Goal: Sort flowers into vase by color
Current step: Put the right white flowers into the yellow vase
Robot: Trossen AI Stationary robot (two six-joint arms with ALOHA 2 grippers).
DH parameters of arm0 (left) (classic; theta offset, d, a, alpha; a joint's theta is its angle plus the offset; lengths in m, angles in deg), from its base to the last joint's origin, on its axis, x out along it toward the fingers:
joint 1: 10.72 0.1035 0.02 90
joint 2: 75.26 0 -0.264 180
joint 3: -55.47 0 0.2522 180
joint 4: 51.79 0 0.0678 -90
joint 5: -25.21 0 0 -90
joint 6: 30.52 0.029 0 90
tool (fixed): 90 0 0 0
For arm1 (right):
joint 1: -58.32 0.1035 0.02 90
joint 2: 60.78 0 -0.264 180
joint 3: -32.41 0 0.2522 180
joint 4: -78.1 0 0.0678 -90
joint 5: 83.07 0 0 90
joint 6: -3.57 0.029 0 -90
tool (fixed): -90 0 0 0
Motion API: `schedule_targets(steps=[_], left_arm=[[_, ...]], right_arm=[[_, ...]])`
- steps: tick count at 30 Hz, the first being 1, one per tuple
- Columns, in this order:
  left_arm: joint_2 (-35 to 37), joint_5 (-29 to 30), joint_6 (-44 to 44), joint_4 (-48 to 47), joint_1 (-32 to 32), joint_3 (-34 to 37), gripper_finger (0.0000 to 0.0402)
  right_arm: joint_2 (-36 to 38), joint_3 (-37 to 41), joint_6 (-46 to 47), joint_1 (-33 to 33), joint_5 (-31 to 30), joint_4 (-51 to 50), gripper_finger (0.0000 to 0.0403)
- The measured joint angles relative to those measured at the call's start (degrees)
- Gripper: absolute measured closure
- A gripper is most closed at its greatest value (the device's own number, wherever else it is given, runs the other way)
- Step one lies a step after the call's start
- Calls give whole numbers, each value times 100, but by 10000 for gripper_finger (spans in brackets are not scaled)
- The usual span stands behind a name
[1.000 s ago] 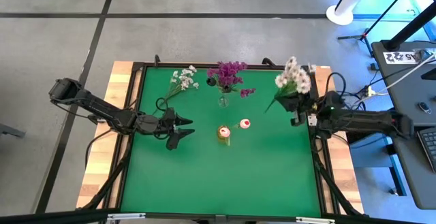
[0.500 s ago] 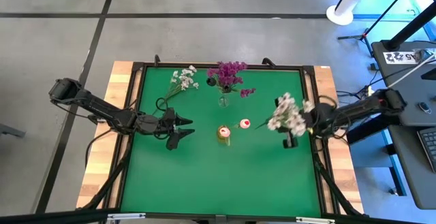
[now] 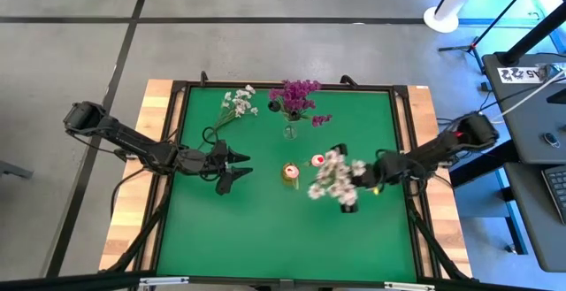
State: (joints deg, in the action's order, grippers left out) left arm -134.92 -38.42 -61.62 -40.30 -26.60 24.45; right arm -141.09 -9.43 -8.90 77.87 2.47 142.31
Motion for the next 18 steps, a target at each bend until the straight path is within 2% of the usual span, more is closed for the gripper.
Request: schedule_targets(steps=[4, 11, 18], left_arm=[[0, 0, 2, -6, 0, 0, 179], [0, -7, 0, -31, 0, -2, 179], [-1, -4, 9, -30, 0, -2, 179]], right_arm=[[-661, -486, -201, -2, -91, -4, 396], [-1071, -657, -506, -70, -1152, 389, 396], [-1066, -642, -717, -397, -926, 551, 396]])
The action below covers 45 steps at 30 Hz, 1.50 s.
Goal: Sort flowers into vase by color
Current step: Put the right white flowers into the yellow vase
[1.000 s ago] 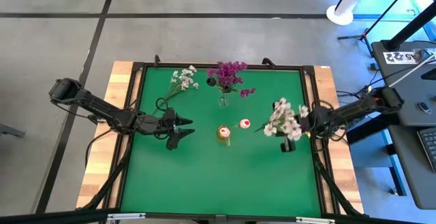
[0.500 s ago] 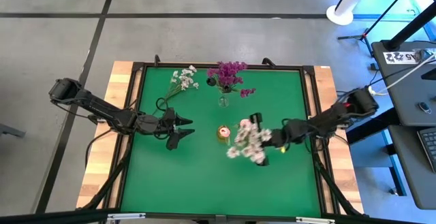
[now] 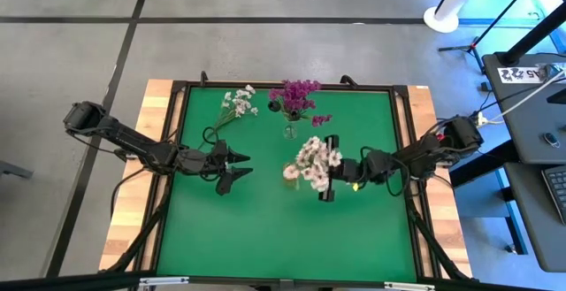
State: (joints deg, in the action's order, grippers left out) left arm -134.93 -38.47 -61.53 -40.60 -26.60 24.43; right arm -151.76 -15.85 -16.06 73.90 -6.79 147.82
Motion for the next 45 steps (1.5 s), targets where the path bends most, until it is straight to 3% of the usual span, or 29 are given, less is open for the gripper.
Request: schedule_targets(steps=[10, 16, 25, 35, 45], left_arm=[[0, 4, -2, 0, 0, 0, 179], [0, 4, -4, -1, 0, 0, 179], [1, 4, -4, -3, 0, 0, 179], [1, -44, -7, -5, -9, 0, 179], [0, -48, -7, -7, -9, 0, 179]], right_arm=[[-308, 4, 756, -500, 468, -35, 396], [-1011, 4, 913, -521, 478, 652, 396], [-1403, -41, 1247, -508, 430, 625, 396], [-1408, 115, 1824, -436, 214, -524, 389], [-1331, 114, 1950, -431, 244, -905, 336]])
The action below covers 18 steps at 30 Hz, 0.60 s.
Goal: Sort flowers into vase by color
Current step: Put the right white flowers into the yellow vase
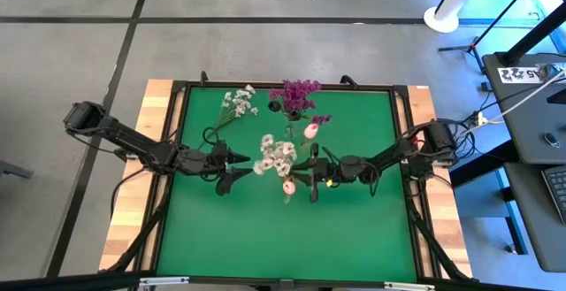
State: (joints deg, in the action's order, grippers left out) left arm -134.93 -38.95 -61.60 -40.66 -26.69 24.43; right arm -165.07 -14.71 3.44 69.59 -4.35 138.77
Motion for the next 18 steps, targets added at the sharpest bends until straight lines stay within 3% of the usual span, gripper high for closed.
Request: schedule_targets(steps=[4, 11, 18], left_arm=[[1, -1, -1, -1, 3, 0, 179], [-2, -104, -92, -170, 4, 0, 179], [-2, -109, -144, -263, 129, 0, 179]], right_arm=[[226, 2, -5, 2, 152, -282, 290], [971, -3, 196, 2, 177, -1930, 200], [1936, 3, 332, 2, 181, -3448, 160]])
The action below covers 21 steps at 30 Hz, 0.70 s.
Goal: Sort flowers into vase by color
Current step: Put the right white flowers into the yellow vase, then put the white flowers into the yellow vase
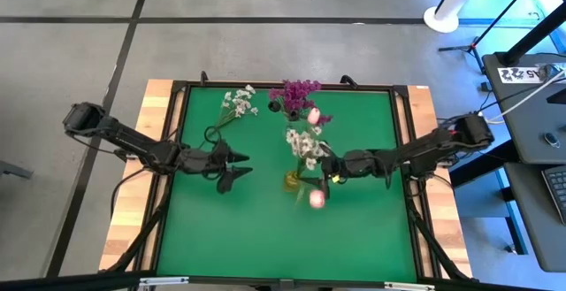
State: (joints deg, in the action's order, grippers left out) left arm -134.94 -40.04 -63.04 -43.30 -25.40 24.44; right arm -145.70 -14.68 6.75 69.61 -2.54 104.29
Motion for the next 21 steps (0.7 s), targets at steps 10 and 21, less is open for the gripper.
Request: schedule_targets(steps=[10, 21], left_arm=[[0, 4, 2, -41, 230, 0, 179], [15, 178, 201, -199, 320, -6, 179]], right_arm=[[145, 1, 93, 241, -57, -272, 158], [134, 1, 107, 337, -359, -604, 158]])
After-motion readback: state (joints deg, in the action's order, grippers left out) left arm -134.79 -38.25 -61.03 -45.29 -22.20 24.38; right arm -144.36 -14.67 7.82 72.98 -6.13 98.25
